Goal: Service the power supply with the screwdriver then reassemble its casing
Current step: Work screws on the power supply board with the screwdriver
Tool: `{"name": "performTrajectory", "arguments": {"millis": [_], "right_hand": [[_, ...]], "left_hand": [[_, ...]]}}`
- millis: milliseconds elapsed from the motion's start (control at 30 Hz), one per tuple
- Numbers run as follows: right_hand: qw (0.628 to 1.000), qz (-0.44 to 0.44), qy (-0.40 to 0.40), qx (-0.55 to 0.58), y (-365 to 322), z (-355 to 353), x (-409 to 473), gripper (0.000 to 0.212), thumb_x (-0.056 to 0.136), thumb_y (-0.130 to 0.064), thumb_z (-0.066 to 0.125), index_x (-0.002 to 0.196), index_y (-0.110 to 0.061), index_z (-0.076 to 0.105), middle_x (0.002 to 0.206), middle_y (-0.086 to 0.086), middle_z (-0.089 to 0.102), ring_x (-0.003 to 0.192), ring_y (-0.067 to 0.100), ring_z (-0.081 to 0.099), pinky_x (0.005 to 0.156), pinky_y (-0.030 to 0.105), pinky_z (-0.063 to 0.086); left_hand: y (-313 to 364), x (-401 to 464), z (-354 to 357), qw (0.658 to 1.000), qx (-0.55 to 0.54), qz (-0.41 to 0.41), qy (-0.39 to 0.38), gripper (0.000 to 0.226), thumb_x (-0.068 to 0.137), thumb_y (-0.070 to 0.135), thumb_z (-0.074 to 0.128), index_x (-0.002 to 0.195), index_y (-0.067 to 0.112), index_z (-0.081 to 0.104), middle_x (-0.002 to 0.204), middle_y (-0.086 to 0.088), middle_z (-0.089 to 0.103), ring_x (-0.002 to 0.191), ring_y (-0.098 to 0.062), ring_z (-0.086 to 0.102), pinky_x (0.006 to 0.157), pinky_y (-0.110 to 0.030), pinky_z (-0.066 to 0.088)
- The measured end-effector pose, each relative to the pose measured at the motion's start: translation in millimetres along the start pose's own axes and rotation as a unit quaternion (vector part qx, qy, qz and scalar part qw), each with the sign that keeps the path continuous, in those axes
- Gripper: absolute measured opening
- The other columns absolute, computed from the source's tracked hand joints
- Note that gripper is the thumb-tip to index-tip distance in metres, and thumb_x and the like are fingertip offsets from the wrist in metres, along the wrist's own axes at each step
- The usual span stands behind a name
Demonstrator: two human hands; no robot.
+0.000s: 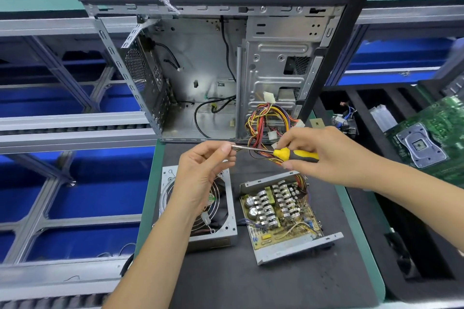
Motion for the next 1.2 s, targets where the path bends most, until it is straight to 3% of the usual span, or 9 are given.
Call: {"name": "performTrajectory", "arguments": {"millis": [133,267,333,433,533,700,900,1067,1200], "right_hand": [[0.997,0.014,-0.050,0.052,1,-14,4,0.019,0.084,-0.042,0.063,0.095,-0.027,0.061,0.083,-0.012,0.073,0.056,0.005,0.061,0.074,0.023,0.049],[0.998,0.009,-0.040,0.053,1,-18,7,0.036,0.079,-0.057,0.052,0.099,-0.032,0.069,0.084,-0.020,0.070,0.081,0.002,0.065,0.078,0.019,0.050],[0.998,0.014,-0.046,0.041,2,-19,8,0.040,0.081,-0.059,0.048,0.095,-0.029,0.071,0.078,-0.014,0.069,0.073,0.005,0.063,0.074,0.026,0.051],[0.996,0.012,-0.079,0.050,4,-20,8,0.042,0.089,-0.055,0.044,0.073,-0.024,0.068,0.059,-0.003,0.057,0.048,0.008,0.040,0.051,0.018,0.035],[0.992,0.035,-0.087,0.089,4,-20,8,0.044,0.088,-0.055,0.046,0.077,-0.019,0.069,0.066,0.004,0.062,0.051,0.010,0.038,0.050,0.015,0.033],[0.988,0.044,-0.080,0.122,2,-22,9,0.037,0.087,-0.051,0.050,0.084,-0.021,0.070,0.074,-0.002,0.069,0.050,0.009,0.042,0.048,0.013,0.036],[0.987,0.047,-0.079,0.134,0,-26,8,0.033,0.087,-0.044,0.053,0.087,-0.015,0.071,0.072,-0.003,0.069,0.047,-0.001,0.043,0.048,0.007,0.035],[0.991,0.032,-0.123,0.041,2,-30,5,0.017,0.083,-0.040,0.063,0.094,-0.029,0.070,0.084,-0.014,0.070,0.081,-0.005,0.064,0.077,0.009,0.046],[0.964,-0.028,-0.132,-0.227,-11,-16,2,0.021,0.084,-0.052,0.056,0.096,-0.035,0.062,0.083,-0.021,0.065,0.078,-0.007,0.058,0.069,0.023,0.048]], "left_hand": [[6,0,0,0.998,0.048,0.024,-0.018,0.006,0.074,0.019,0.072,0.076,0.018,0.078,0.074,-0.003,0.072,0.071,-0.012,0.067,0.070,-0.023,0.056],[7,0,2,0.997,0.065,0.043,-0.012,0.007,0.076,0.017,0.071,0.075,0.020,0.078,0.074,-0.003,0.072,0.072,-0.013,0.067,0.071,-0.023,0.055],[7,0,3,0.996,0.068,0.054,-0.010,0.008,0.077,0.017,0.071,0.077,0.020,0.078,0.074,-0.002,0.073,0.072,-0.013,0.067,0.071,-0.023,0.055],[4,0,4,0.996,0.067,0.063,-0.010,0.008,0.077,0.017,0.070,0.078,0.021,0.078,0.075,-0.001,0.073,0.072,-0.012,0.067,0.071,-0.022,0.055],[1,0,7,0.996,0.063,0.057,-0.016,0.009,0.079,0.018,0.069,0.081,0.020,0.078,0.077,-0.003,0.073,0.074,-0.014,0.068,0.071,-0.024,0.055],[-2,1,6,0.998,0.041,0.042,-0.012,0.013,0.080,0.021,0.066,0.083,0.019,0.079,0.079,-0.006,0.074,0.074,-0.015,0.069,0.071,-0.025,0.056],[-5,0,-5,0.993,0.111,0.033,-0.031,0.015,0.079,0.019,0.071,0.093,0.015,0.076,0.085,-0.008,0.074,0.080,-0.018,0.069,0.076,-0.026,0.057],[-9,1,-26,0.914,0.396,0.090,-0.005,0.009,0.088,0.012,0.069,0.092,0.019,0.074,0.087,0.008,0.071,0.075,-0.002,0.061,0.073,-0.011,0.046],[-16,3,-24,0.884,0.456,0.093,-0.034,0.012,0.091,0.013,0.066,0.096,0.020,0.073,0.092,0.009,0.069,0.079,0.002,0.061,0.074,-0.010,0.045]]}}
Point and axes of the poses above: each hand's wrist, its own x-axis towards the middle knuckle, its own z-axis out of the palm, y = z × x, the point moved 2 cm from there along x, towards the middle knuckle
